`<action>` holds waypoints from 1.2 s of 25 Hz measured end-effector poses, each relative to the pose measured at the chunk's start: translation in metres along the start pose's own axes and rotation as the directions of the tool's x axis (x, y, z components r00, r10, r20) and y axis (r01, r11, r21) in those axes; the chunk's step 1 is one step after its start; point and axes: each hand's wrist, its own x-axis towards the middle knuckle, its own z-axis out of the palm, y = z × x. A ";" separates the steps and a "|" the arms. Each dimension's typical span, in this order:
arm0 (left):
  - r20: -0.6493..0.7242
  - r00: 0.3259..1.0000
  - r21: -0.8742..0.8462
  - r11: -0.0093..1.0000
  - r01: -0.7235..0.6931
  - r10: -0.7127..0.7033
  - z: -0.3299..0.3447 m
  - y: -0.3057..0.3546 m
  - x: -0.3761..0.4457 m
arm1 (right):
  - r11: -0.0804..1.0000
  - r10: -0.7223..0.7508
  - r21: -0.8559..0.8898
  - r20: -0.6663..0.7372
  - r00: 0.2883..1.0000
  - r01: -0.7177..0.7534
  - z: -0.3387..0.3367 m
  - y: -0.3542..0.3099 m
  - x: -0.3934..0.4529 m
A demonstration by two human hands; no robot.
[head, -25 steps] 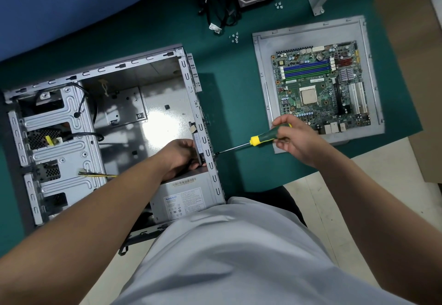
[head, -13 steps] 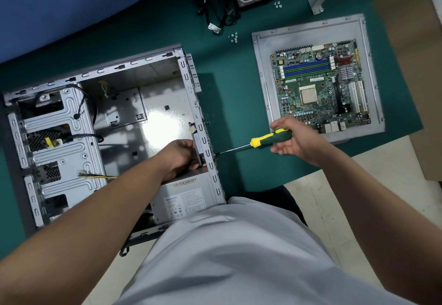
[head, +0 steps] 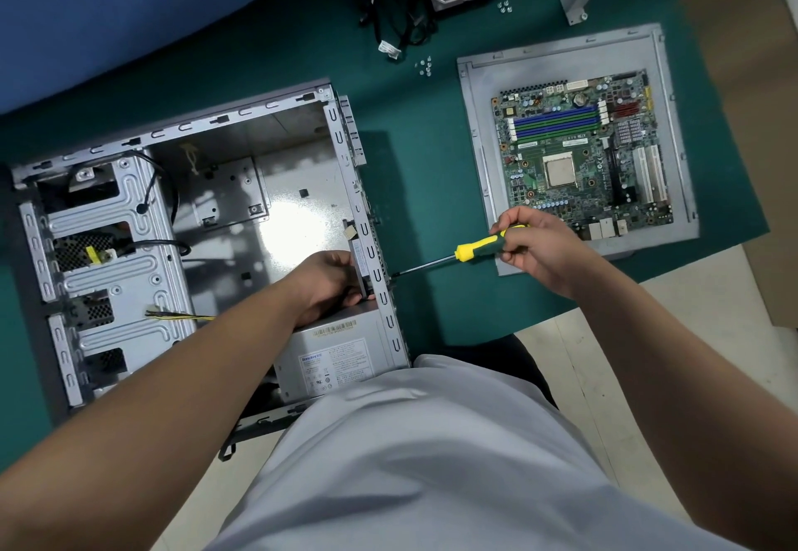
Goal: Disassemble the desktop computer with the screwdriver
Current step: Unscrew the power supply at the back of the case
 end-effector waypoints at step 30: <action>-0.382 0.868 -0.205 0.886 -0.415 0.318 -0.006 0.012 -0.019 | 0.917 -0.188 0.354 -0.023 0.982 0.184 0.007 -0.022 -0.033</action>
